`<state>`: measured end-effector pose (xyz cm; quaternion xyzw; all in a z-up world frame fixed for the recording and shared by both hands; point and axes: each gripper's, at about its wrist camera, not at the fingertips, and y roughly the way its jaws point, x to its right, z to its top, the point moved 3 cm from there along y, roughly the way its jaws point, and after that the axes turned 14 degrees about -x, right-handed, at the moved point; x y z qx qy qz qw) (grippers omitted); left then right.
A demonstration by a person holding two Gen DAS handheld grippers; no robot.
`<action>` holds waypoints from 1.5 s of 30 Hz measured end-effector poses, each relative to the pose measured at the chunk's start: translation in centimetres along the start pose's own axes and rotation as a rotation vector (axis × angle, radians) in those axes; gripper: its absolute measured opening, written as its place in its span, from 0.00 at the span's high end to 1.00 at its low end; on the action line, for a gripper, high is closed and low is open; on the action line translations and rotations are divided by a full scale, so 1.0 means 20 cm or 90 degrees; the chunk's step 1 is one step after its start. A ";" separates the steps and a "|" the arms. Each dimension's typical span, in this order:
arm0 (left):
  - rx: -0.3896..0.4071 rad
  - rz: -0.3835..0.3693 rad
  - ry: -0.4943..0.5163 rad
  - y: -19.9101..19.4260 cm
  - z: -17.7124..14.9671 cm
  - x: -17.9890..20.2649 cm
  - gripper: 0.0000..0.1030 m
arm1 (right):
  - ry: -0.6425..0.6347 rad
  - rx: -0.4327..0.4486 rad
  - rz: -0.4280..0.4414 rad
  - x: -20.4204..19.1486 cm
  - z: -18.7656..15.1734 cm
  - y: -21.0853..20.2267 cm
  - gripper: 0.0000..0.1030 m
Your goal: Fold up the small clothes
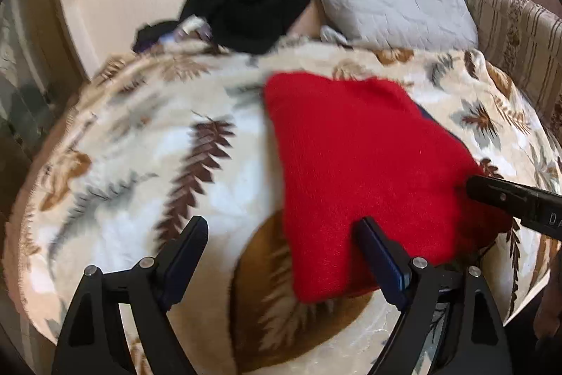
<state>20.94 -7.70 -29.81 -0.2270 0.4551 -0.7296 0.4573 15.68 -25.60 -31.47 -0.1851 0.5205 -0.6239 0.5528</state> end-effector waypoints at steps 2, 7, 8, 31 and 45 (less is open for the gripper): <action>0.025 0.002 -0.003 -0.07 -0.01 0.00 0.15 | -0.015 0.018 -0.040 -0.02 -0.02 -0.05 0.51; 0.081 0.039 -0.004 -0.23 -0.04 0.02 0.14 | -0.036 0.049 -0.113 -0.05 -0.06 -0.17 0.48; 0.092 0.044 -0.004 -0.27 -0.05 0.02 0.14 | -0.040 0.054 -0.125 -0.05 -0.07 -0.20 0.44; 0.148 0.093 -0.048 -0.64 -0.20 0.00 0.09 | -0.022 0.069 -0.138 -0.17 -0.26 -0.48 0.41; 0.171 0.106 -0.057 -0.80 -0.23 0.01 0.09 | -0.018 0.037 -0.150 -0.22 -0.37 -0.49 0.41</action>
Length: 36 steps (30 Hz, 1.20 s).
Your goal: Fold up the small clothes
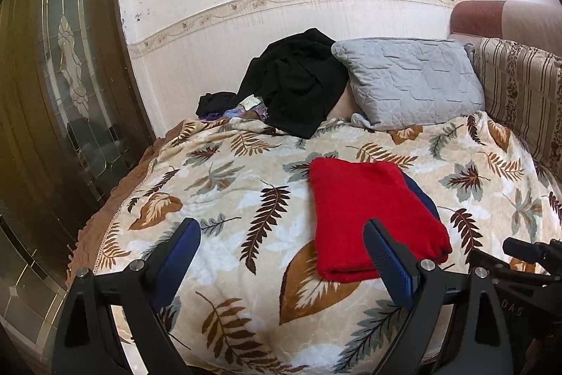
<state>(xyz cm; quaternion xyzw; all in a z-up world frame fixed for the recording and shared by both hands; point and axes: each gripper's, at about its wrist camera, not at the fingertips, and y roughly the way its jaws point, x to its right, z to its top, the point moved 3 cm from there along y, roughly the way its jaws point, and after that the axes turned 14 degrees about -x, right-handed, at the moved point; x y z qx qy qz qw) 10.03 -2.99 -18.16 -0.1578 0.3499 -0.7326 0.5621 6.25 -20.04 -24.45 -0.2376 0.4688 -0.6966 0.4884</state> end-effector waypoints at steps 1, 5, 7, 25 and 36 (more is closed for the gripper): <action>-0.001 0.000 0.000 0.00 0.00 0.00 0.09 | 0.000 0.002 0.000 0.00 0.00 -0.01 0.41; -0.009 -0.002 -0.002 -0.01 -0.03 0.00 0.09 | 0.001 0.012 -0.010 -0.01 -0.01 -0.05 0.41; -0.011 -0.004 -0.001 -0.02 -0.04 0.00 0.09 | 0.003 0.019 -0.017 -0.01 -0.01 -0.07 0.41; -0.006 -0.006 -0.001 -0.14 -0.08 -0.06 0.09 | -0.018 0.083 -0.065 -0.08 -0.01 -0.25 0.41; 0.022 -0.006 -0.013 -0.26 -0.07 -0.10 0.08 | -0.019 0.119 -0.073 -0.12 -0.05 -0.38 0.41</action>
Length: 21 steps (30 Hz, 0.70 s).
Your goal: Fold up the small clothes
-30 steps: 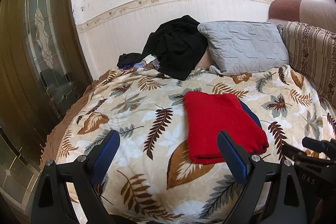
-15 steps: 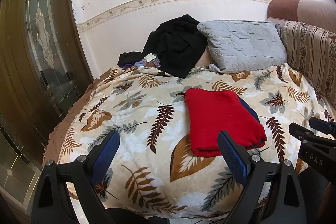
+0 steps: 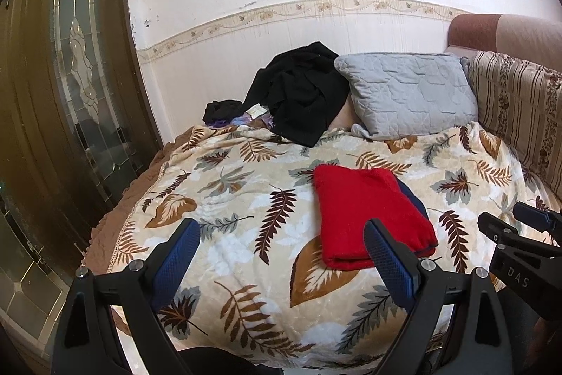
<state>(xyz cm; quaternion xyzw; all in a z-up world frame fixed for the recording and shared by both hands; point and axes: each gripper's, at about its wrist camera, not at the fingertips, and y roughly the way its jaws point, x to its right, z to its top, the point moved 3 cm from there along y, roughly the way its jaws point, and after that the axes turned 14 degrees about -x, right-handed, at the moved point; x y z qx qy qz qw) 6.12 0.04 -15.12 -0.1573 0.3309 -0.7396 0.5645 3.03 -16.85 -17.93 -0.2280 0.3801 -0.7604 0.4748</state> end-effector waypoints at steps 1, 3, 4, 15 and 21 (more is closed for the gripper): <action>0.001 -0.001 -0.001 -0.01 0.00 0.00 0.08 | -0.002 0.003 0.000 0.00 0.00 -0.01 0.41; 0.005 -0.003 -0.005 -0.03 0.00 -0.01 0.08 | -0.005 0.009 -0.001 -0.01 -0.01 -0.04 0.41; 0.006 -0.003 -0.005 -0.04 0.00 -0.01 0.08 | -0.006 0.011 -0.001 -0.02 -0.01 -0.05 0.41; 0.030 0.002 -0.018 -0.14 0.02 -0.05 0.08 | -0.003 0.035 -0.001 -0.02 -0.01 -0.16 0.41; 0.042 0.005 -0.024 -0.18 0.05 -0.06 0.08 | -0.005 0.041 0.001 -0.03 0.00 -0.19 0.41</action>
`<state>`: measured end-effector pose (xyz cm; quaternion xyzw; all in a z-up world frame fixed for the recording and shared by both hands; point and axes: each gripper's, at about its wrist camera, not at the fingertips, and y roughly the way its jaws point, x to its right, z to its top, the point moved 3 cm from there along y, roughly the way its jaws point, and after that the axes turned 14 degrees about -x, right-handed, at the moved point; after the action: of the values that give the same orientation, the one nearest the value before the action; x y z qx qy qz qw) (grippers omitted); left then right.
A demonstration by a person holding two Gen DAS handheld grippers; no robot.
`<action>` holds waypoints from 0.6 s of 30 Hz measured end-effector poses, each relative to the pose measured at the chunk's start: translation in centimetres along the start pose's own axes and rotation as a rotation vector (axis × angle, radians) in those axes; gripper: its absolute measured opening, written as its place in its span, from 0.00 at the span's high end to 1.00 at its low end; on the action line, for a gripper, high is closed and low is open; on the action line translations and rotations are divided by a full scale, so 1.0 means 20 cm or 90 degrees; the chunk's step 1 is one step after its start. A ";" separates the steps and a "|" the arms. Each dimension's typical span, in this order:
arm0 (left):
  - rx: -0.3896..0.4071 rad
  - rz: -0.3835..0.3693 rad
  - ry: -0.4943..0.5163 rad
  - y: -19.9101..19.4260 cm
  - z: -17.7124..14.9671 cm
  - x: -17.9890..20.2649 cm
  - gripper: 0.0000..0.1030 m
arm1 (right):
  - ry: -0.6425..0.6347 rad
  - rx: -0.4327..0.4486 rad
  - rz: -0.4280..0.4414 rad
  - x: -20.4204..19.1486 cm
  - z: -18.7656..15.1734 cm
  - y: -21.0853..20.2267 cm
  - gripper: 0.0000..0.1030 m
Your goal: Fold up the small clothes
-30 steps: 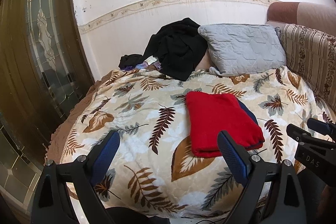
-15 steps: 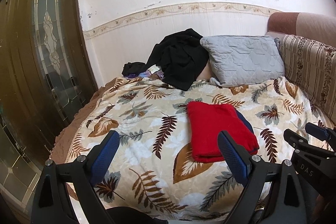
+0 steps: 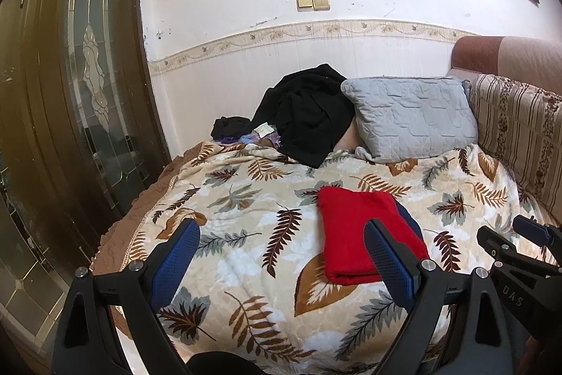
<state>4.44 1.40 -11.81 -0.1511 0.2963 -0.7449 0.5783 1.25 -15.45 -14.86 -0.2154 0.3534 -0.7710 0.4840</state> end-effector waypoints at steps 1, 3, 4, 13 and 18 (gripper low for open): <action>0.002 0.000 0.000 -0.01 0.01 0.00 0.08 | -0.001 0.000 0.000 0.00 0.00 0.00 0.41; 0.006 0.000 0.000 -0.02 0.02 0.00 0.08 | -0.001 0.003 0.001 -0.01 0.01 -0.01 0.41; 0.008 0.000 0.000 -0.02 0.03 0.00 0.08 | 0.000 0.005 0.002 -0.01 0.02 -0.01 0.41; 0.007 0.003 -0.007 0.00 0.06 -0.02 0.08 | -0.006 0.005 0.003 -0.04 0.07 0.03 0.41; -0.017 0.001 -0.013 0.08 0.07 -0.03 0.08 | -0.007 0.002 -0.002 -0.04 0.09 0.07 0.41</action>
<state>6.65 1.36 -11.54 -0.1661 0.3000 -0.7389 0.5800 3.67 -15.82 -14.74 -0.2194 0.3492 -0.7709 0.4853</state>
